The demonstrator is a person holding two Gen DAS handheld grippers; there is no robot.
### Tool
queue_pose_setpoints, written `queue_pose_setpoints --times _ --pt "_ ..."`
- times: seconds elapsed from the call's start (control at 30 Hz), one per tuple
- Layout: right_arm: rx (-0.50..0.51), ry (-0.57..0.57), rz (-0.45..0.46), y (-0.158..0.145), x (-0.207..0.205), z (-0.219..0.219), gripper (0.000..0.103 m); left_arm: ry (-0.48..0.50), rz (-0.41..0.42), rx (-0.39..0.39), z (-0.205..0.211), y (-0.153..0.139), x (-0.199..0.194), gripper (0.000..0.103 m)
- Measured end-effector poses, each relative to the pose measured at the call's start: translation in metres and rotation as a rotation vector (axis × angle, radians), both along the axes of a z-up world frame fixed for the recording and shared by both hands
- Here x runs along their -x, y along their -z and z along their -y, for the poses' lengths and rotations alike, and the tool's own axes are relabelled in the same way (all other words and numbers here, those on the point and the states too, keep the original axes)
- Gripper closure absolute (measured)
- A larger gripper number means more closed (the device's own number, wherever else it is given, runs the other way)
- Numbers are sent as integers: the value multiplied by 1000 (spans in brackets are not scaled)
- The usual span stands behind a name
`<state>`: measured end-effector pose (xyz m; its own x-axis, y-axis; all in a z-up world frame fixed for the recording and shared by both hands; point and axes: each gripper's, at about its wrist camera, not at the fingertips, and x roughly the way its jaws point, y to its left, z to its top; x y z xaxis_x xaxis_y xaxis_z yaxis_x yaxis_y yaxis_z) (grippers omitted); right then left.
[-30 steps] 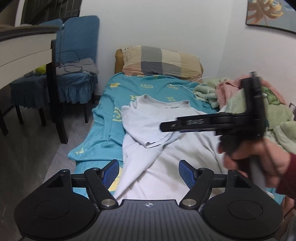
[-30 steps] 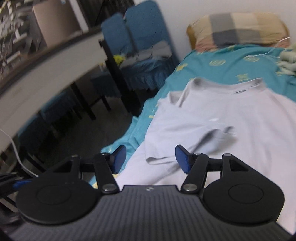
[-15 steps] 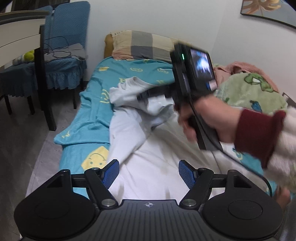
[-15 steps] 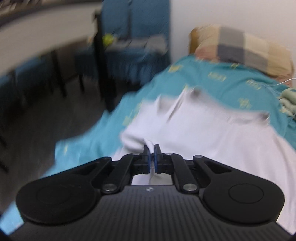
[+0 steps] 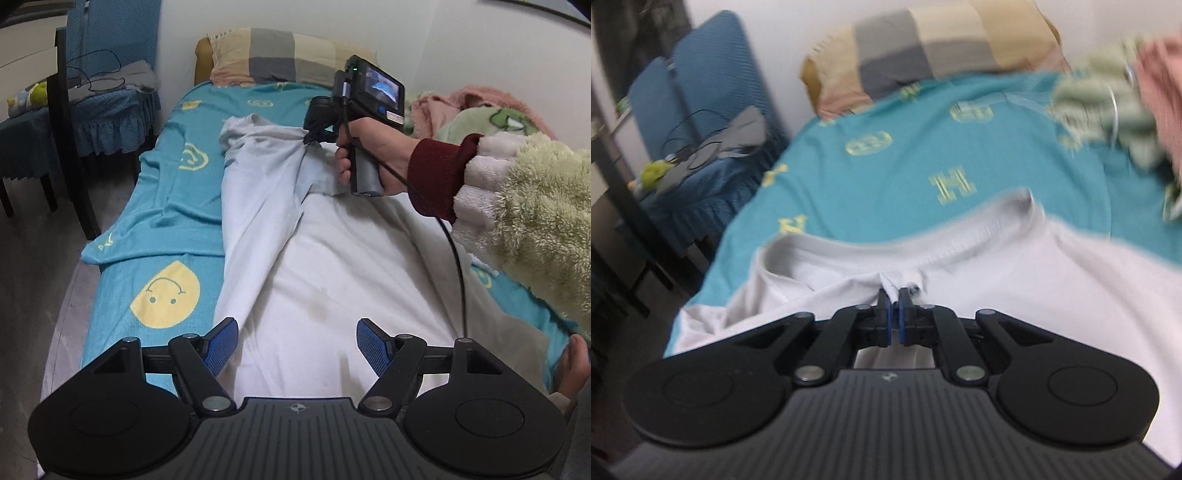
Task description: Fold clothes
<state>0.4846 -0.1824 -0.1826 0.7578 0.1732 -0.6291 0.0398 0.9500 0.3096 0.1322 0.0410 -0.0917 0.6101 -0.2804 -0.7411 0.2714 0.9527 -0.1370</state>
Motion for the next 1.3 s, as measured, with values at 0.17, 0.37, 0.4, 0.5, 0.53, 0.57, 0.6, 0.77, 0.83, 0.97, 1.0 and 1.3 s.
queue_pose_setpoints --times 0.17,0.37,0.4,0.5,0.53,0.57,0.6,0.77,0.83,0.97,1.0,1.3 --pt "-68 -55 17 5 8 10 94 -11 -25 -19 -3 9 -10 30" --pt "-125 -82 -41 -39 64 24 89 -29 -13 -45 -4 5 -8 30" --pt "-112 -92 -39 -49 82 24 83 -30 -8 -49 -4 2 -5 30" --pt "-125 -101 -27 -79 148 29 65 -30 11 -59 -1 -6 6 30" --pt "-138 -97 -27 -88 171 32 64 -30 18 -63 0 -9 9 30" --pt "-150 -91 -30 -96 194 35 64 -30 24 -66 1 -11 13 30" --pt "-158 -88 -36 -105 215 37 64 -32 32 -61 1 -16 18 30" --pt "-264 -63 -9 -126 316 57 33 -13 34 -44 4 -29 45 32" --pt "-315 -54 0 -121 341 68 25 -3 -13 -58 9 -22 51 37" --pt "-291 -26 -57 -106 345 79 25 38 -105 -81 24 -9 52 50" --pt "-267 -24 -65 -104 341 79 25 50 -133 -89 29 -5 49 54" --pt "-301 -30 -141 -77 313 92 25 134 -201 -305 64 15 46 103"
